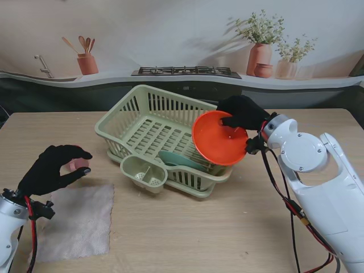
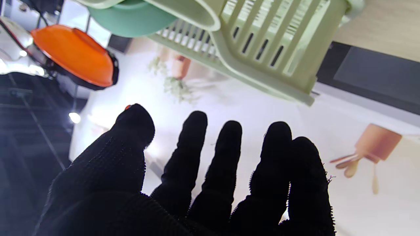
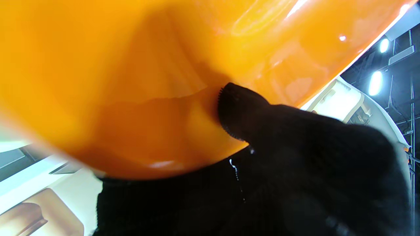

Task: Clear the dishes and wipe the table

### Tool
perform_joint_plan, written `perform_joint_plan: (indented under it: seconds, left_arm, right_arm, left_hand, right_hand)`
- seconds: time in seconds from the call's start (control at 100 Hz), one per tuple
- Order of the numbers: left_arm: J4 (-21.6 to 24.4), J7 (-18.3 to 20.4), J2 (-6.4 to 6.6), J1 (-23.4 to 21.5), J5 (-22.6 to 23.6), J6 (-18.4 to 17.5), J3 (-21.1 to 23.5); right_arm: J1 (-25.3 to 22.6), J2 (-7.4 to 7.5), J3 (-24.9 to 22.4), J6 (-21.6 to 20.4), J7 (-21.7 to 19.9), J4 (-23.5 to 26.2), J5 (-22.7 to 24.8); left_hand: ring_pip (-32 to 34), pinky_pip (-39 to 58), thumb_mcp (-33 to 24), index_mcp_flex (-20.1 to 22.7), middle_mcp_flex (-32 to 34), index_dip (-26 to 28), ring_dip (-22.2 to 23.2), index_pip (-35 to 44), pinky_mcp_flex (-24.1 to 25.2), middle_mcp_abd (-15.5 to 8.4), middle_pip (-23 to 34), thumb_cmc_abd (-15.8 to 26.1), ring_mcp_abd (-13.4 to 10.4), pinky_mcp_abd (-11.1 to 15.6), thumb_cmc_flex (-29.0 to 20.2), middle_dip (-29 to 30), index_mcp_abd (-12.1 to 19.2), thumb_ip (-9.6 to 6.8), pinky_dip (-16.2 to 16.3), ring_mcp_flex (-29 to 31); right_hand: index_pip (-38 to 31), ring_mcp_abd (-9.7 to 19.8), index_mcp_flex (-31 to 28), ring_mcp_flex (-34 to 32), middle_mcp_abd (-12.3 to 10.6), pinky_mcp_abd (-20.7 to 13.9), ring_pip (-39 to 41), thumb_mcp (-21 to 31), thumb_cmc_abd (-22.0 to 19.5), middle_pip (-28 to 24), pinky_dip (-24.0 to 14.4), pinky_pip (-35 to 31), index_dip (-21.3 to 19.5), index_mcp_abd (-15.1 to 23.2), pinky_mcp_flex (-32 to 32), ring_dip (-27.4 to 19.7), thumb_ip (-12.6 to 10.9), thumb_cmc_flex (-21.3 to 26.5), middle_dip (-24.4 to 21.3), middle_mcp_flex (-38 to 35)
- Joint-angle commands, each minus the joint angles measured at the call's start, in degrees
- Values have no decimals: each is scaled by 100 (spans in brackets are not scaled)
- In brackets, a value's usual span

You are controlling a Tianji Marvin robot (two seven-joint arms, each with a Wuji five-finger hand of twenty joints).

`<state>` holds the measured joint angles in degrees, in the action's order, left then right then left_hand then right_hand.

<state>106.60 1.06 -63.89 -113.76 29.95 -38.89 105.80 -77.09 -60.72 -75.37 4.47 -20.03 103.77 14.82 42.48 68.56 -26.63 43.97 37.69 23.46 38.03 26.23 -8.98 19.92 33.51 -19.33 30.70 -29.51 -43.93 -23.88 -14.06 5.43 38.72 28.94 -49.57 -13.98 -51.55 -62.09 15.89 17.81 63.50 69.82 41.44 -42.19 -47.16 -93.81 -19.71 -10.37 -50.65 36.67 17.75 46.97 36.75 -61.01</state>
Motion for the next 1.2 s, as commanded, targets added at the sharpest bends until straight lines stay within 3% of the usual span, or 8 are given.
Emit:
perform_joint_plan:
  seconds: [0.0,0.23,0.37,0.55,0.83,1.19]
  left_arm:
    - [211,190,97,66,-92,21,68]
    - [482,1215,317,462,-782,429,49]
    - [537,1802,429,903,-1160,985,-180]
    - [437,2258,498,1570,-1313,1710,-662]
    - [228,2700,545,2419,-1384,2611,-1392]
    - [-4,2830,513,3193,-1520,3416,-2226]
  right_arm:
    - [58,-66,77,42,-40,3,2]
    - [260,-114,389,275,70,-27,-29]
    - [424,-140,581,356,122,-59,-29]
    - [633,-180,814,464,196,-113,-64]
    - [904,-232,1112,622,298,-182,-44]
    - [1099,-227,1330,638,246,-207,116]
  left_hand:
    - [-8,-5,86,206,22,-40,8,-72,14,115,-62,227,86,-105,-14,31,-9,-155,-9,1]
    - [39,139,178,252,79,-36,26,-93,-157,125,-43,265,103,-224,24,25,-30,-152,77,90]
    - [52,272,243,268,77,-40,31,-111,-276,154,-33,278,136,-306,58,18,-62,-154,165,112]
    - [81,340,312,268,61,-51,41,-136,-321,189,-14,267,170,-341,91,7,-112,-156,241,113]
    - [91,359,466,269,-1,-105,34,-231,-365,252,1,294,203,-355,136,-5,-195,-148,302,92]
    - [104,351,701,295,-42,-161,21,-335,-396,307,19,286,216,-360,181,-16,-243,-146,344,79]
  right_hand:
    - [-875,-48,-765,-266,301,-457,523,389,-329,-82,-145,-219,-408,766,-259,180,-166,478,37,-80]
    - [-872,-51,-762,-261,301,-457,519,390,-328,-87,-155,-226,-399,759,-246,181,-165,476,30,-73]
    - [-874,-49,-766,-259,307,-461,518,393,-329,-91,-159,-233,-396,761,-246,182,-166,472,27,-74]
    - [-874,-47,-766,-257,295,-466,519,391,-334,-97,-160,-233,-394,764,-246,183,-166,469,24,-68]
    - [-872,-49,-766,-250,302,-483,539,386,-334,-100,-169,-256,-388,766,-246,191,-166,471,14,-60]
    - [-862,-51,-759,-248,303,-496,549,370,-339,-109,-166,-269,-369,767,-255,192,-168,472,-1,-56]
